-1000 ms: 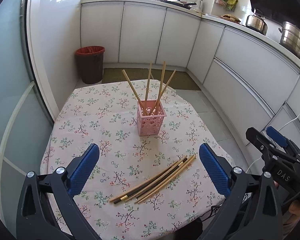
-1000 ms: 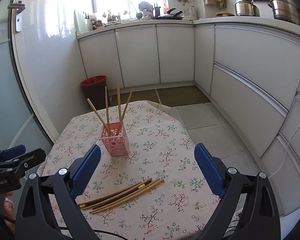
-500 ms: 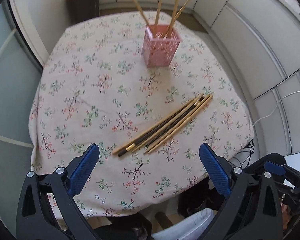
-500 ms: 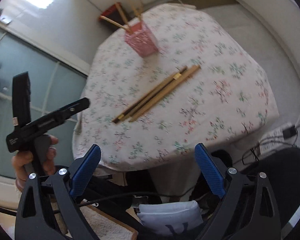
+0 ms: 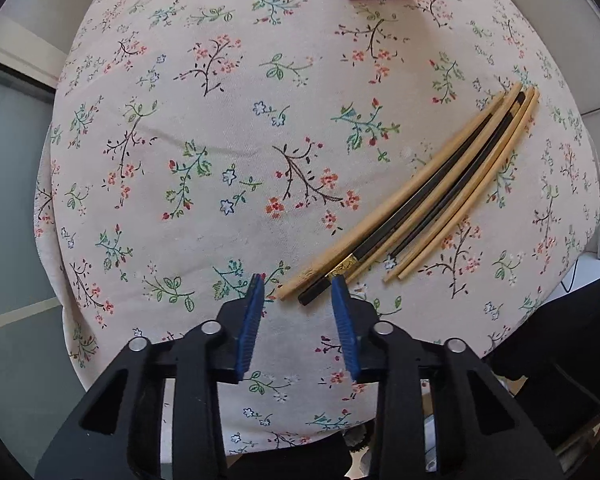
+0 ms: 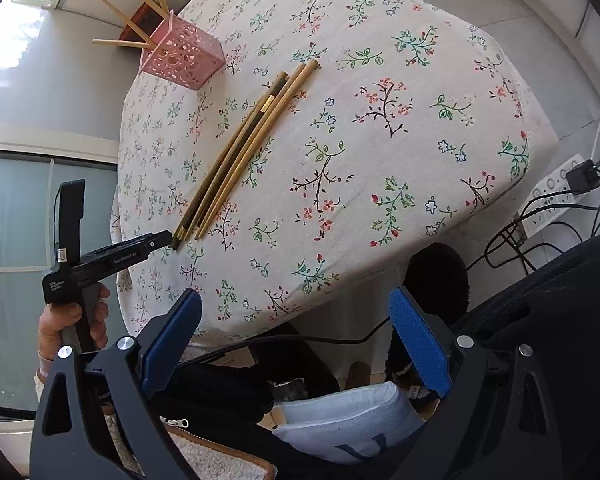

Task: Organize utensils
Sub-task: 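Move both open grippers down to the remaining chopstick pile, then grasp a bamboo chopstick with the left gripper while the right gripper approaches the pile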

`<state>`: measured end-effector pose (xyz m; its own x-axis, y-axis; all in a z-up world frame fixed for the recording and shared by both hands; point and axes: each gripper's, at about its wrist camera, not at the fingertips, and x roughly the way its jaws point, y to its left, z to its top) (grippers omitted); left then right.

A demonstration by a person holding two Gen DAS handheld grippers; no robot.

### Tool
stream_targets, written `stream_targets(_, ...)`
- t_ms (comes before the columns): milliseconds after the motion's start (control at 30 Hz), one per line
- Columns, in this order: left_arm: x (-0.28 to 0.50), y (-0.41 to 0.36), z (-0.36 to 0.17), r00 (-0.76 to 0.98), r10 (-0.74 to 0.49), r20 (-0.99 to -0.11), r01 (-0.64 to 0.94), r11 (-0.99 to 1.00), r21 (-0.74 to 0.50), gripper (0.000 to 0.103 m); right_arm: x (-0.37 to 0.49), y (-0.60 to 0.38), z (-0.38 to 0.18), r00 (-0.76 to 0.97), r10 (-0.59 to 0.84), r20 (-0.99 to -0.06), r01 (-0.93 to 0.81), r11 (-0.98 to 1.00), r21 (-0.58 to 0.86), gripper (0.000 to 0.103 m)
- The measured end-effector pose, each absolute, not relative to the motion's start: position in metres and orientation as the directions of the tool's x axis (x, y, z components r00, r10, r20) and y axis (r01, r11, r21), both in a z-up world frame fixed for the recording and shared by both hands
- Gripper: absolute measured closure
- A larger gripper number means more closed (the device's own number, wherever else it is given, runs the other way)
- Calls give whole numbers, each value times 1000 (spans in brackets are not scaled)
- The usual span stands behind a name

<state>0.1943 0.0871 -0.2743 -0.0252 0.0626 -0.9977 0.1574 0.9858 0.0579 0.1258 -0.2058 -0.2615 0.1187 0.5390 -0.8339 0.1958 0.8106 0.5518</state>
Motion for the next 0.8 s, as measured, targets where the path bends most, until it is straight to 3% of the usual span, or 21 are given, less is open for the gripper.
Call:
stream_targets(67,192,92,-281,-40,68,-997,163,985,60,81,127,-207,-263,114,539,-834,201,810,551,11)
stream_targets(233,195,94,-276,19,58,-998,188,980,60,82,131,-204,-268,101,536,-838,206,813,544,11)
stream_targets(433,220,67,-252,111,-58,-992,256,966,-28,82,138,-205,-269,120,526,-842,214,815,539,11)
stream_targets(800,275,-27,-277,53,-86,-995,434,899,-55,82,156,-218,-282,115,496,-860,260,821,508,11)
